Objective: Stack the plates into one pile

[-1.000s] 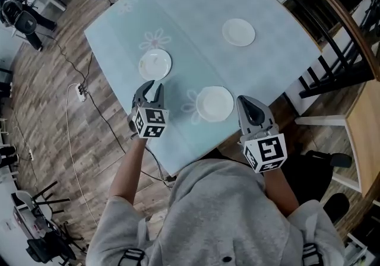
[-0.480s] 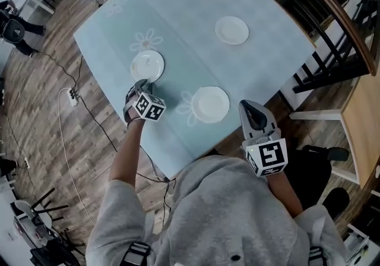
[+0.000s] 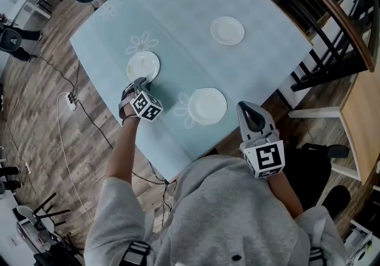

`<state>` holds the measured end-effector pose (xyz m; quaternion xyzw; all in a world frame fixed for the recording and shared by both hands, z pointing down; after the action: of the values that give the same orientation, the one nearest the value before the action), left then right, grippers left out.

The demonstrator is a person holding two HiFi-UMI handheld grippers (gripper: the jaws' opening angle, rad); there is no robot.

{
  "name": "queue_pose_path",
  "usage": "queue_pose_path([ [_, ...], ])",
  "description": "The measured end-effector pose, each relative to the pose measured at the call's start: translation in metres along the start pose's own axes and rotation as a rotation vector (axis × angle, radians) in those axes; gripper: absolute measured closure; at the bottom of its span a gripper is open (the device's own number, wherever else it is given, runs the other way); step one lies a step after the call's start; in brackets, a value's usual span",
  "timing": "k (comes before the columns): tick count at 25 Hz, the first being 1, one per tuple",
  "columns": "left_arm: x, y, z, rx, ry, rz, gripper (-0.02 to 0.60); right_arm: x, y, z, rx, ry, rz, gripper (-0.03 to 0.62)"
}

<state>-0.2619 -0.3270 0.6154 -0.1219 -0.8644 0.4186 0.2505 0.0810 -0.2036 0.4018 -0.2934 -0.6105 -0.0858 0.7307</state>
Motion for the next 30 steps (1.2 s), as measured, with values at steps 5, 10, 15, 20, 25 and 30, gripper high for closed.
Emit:
queue_pose_path([
  [5,-0.004,-0.004,0.000,-0.011,-0.002,0.019,0.527,-0.003,0.003,0.004,0.004,0.017,0.002,0.568],
  [10,-0.021,0.020,0.014,-0.115,0.020,-0.062,0.548,0.001,0.006,0.005,0.009,0.019,-0.004,0.568],
  [15,-0.039,0.051,0.031,-0.175,0.068,-0.150,0.552,-0.003,0.009,0.004,0.009,0.014,-0.030,0.568],
  [20,-0.055,0.075,0.031,-0.160,0.131,-0.217,0.554,-0.005,0.014,-0.004,0.036,-0.012,-0.061,0.568],
  [25,-0.078,0.100,0.014,-0.123,0.170,-0.294,0.554,-0.001,0.019,-0.018,0.075,-0.048,-0.080,0.568],
  [30,-0.107,0.120,-0.020,-0.058,0.101,-0.357,0.554,0.001,0.025,-0.029,0.110,-0.088,-0.095,0.568],
])
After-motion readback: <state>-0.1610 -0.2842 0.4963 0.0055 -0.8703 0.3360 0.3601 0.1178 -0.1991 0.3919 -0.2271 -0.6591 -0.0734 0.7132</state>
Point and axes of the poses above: the fingertips, and each gripper's own axes: y backward along the fingers, z to its left, x out of its underside, the point moved 4 cm from there along y, backward along the fingers, and after that the axes turned 2 degrees about x, right-handed, at the moved point
